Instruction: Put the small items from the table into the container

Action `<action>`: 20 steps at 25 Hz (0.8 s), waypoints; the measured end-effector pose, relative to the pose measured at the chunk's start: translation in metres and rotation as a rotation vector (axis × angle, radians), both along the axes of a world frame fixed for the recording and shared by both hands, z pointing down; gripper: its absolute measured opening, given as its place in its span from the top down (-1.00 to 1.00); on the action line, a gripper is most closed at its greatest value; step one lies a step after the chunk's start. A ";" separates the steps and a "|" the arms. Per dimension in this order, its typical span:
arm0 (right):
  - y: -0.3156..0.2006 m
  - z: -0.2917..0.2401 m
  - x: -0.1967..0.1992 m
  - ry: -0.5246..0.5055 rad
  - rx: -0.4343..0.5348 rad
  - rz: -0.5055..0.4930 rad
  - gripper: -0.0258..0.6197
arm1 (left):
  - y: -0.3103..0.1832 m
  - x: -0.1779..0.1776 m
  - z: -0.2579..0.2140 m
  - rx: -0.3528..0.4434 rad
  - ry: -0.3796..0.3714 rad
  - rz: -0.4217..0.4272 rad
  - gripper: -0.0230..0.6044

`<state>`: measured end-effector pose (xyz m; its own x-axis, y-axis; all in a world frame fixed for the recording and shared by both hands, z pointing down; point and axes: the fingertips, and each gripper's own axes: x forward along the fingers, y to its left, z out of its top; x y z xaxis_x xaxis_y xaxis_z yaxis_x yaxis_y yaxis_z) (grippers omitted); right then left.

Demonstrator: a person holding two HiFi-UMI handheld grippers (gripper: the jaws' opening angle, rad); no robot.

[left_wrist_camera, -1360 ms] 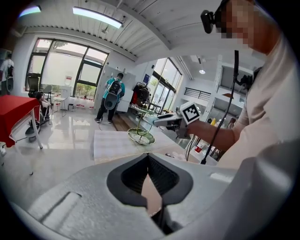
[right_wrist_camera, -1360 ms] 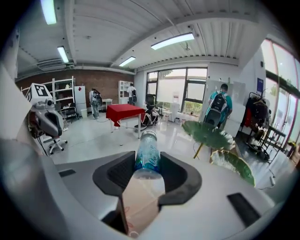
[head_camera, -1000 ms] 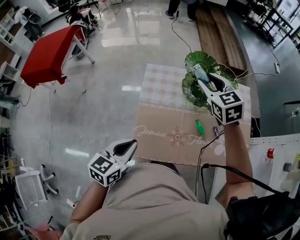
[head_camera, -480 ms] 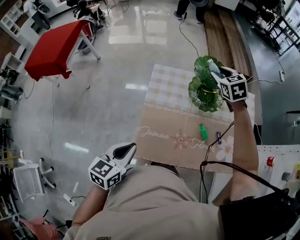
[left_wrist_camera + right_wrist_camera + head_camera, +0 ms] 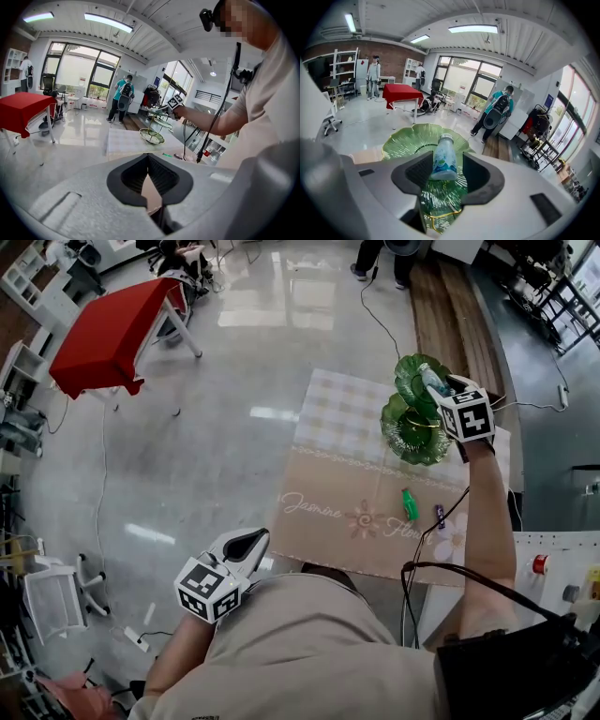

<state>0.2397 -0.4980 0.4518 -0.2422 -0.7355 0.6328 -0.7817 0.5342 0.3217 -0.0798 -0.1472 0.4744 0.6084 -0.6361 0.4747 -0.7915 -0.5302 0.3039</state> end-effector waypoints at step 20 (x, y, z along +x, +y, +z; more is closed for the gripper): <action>0.191 -0.045 -0.047 -0.139 0.126 0.096 0.69 | 0.069 -0.039 -0.011 0.041 0.035 0.160 0.90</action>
